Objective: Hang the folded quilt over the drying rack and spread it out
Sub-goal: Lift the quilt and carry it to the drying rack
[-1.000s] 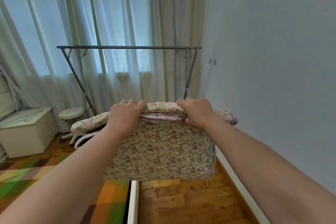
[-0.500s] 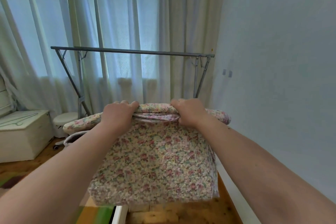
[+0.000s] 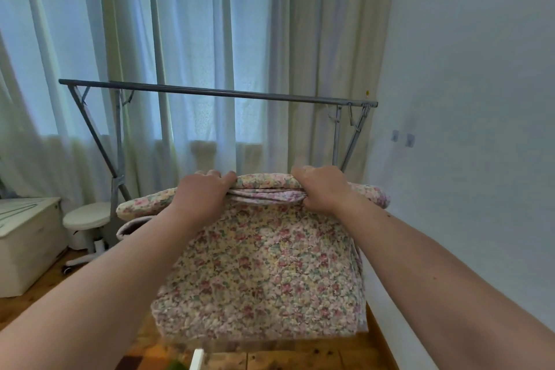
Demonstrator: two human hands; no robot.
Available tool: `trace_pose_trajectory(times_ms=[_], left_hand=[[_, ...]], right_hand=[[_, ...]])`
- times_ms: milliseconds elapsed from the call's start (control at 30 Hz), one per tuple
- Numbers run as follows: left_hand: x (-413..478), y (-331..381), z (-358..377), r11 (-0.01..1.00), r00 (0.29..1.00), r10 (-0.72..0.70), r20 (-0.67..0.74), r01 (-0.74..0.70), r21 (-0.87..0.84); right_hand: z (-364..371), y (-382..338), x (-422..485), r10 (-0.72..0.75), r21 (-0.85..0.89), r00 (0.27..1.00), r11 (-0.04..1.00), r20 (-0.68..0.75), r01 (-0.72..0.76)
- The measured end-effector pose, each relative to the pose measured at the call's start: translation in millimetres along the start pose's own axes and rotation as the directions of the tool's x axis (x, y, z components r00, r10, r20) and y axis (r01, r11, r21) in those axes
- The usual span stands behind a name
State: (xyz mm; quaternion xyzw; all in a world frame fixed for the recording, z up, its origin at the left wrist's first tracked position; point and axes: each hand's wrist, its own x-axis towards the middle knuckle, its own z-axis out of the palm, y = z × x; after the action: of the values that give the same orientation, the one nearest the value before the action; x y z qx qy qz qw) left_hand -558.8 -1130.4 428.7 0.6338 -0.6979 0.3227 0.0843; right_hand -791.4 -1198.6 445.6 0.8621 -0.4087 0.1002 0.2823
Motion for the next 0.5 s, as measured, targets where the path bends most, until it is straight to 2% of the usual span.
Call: trace_pose_trajectory(times_ms=[400, 500], left_hand=[[162.4, -101.3, 105.0, 0.998, 0.996, 0.005, -0.088, -0.011, -0.067], [192.9, -115.5, 137.7, 0.996, 0.997, -0.051, -0.062, 0.047, -0.077]], right_hand=[[73.9, 36.3, 183.4, 0.066, -0.033, 0.994, 0.997, -0.083, -0.069], [98.9, 45.7, 214.9, 0.078, -0.034, 0.994, 0.996, -0.077, -0.081]])
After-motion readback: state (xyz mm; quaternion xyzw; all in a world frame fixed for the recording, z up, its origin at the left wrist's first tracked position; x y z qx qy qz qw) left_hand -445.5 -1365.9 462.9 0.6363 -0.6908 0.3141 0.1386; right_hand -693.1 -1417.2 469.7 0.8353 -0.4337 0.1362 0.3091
